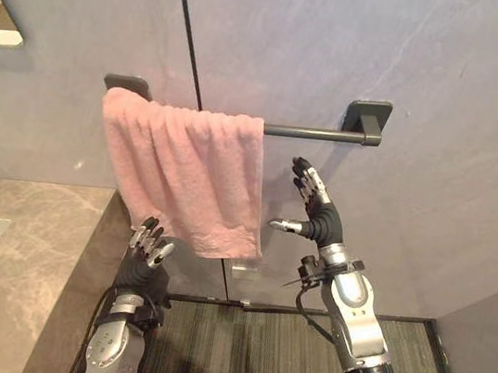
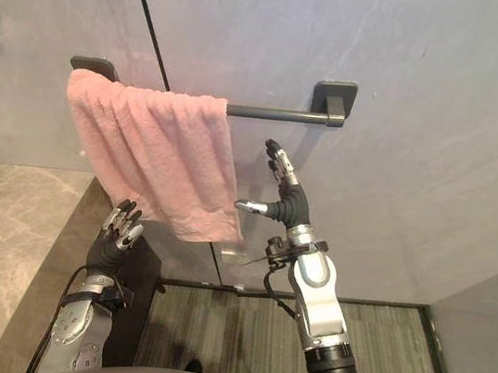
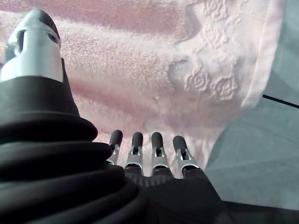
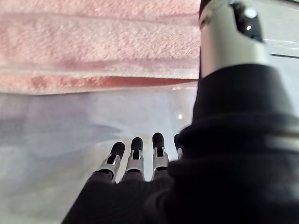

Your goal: Organize washtable

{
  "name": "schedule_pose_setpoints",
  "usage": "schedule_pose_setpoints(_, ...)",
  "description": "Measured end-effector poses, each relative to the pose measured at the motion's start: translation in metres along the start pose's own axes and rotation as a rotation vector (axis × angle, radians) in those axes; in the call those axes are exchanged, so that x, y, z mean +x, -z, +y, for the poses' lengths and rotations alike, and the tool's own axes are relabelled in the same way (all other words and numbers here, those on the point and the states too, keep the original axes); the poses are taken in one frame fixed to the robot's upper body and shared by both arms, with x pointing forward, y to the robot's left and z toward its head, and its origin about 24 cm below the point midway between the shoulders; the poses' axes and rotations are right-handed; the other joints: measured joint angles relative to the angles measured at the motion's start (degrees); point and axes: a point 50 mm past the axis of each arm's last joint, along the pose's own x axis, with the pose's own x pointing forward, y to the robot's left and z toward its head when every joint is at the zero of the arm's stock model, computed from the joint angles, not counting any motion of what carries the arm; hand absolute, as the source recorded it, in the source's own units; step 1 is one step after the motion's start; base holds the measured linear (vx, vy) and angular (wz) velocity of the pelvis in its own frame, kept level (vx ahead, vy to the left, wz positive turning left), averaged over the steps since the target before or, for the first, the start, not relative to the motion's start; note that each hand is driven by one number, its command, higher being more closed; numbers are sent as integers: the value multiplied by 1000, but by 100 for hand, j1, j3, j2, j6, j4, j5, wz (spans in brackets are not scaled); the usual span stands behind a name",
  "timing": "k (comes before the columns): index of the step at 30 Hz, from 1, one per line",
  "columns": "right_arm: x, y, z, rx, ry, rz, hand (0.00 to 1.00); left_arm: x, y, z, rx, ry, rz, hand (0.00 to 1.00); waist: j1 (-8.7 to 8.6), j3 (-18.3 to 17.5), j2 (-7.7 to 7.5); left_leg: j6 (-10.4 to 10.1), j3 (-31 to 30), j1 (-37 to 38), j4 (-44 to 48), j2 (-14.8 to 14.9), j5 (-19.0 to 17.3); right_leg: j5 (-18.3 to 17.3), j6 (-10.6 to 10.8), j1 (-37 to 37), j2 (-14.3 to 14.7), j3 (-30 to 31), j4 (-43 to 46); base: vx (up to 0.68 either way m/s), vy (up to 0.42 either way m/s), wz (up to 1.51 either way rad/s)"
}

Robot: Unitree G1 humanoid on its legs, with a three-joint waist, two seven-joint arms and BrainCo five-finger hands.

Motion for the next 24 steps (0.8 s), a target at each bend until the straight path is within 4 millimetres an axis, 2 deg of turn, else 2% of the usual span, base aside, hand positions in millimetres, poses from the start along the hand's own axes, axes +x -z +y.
schedule_pose_setpoints(6, 16, -3, 24, 38, -131, -16, 0, -2, -1, 0, -3, -14, -4, 0, 48, -66, 15, -16, -55, 0, -34, -6, 26, 14, 0, 36, -5, -73, -42, 3, -2, 5)
schedule_pose_setpoints(9, 24, 12, 32, 26, -181, 61, 0, -1, -6, -1, -7, -16, -25, 0, 71, -153, -31, -32, -158, -6, -144, -9, 114, 33, -3, 63, -1, -197, -107, 20, -12, 16)
schedule_pose_setpoints(12, 27, 22, 35, 15, -203, 119, 0, 0, -12, -3, -11, -12, -54, 0, 184, -155, -29, -36, -188, 7, -211, -12, 153, 33, -4, 62, -2, -221, -108, 7, 0, 8)
schedule_pose_setpoints(15, 30, 29, 40, 3, -233, 157, 0, 0, -15, -4, -12, -17, -65, 0, 212, -155, -28, -35, -219, 1, -236, -13, 172, 33, -4, 66, -3, -259, -108, -6, 0, 7)
schedule_pose_setpoints(16, 32, 32, 42, 2, -240, 175, 100, 0, -16, -4, -13, -18, -69, 0, 217, -155, -28, -32, -242, 2, -263, -12, 198, 32, -4, 66, -3, -281, -108, -16, 2, 11)
schedule_pose_setpoints(20, 37, 44, 42, -21, -256, 239, 100, 2, -18, -5, -13, -19, -80, 0, 230, -151, -23, -34, -298, -7, -270, -13, 209, 31, -5, 82, -1, -321, -112, -16, 3, 6)
schedule_pose_setpoints(24, 40, 46, 40, -3, -245, 261, 100, 4, -29, -6, -5, -21, -127, 0, 236, -147, -16, -37, -306, -16, -294, -12, 211, 31, -6, 82, 5, -325, -120, -2, 0, 1)
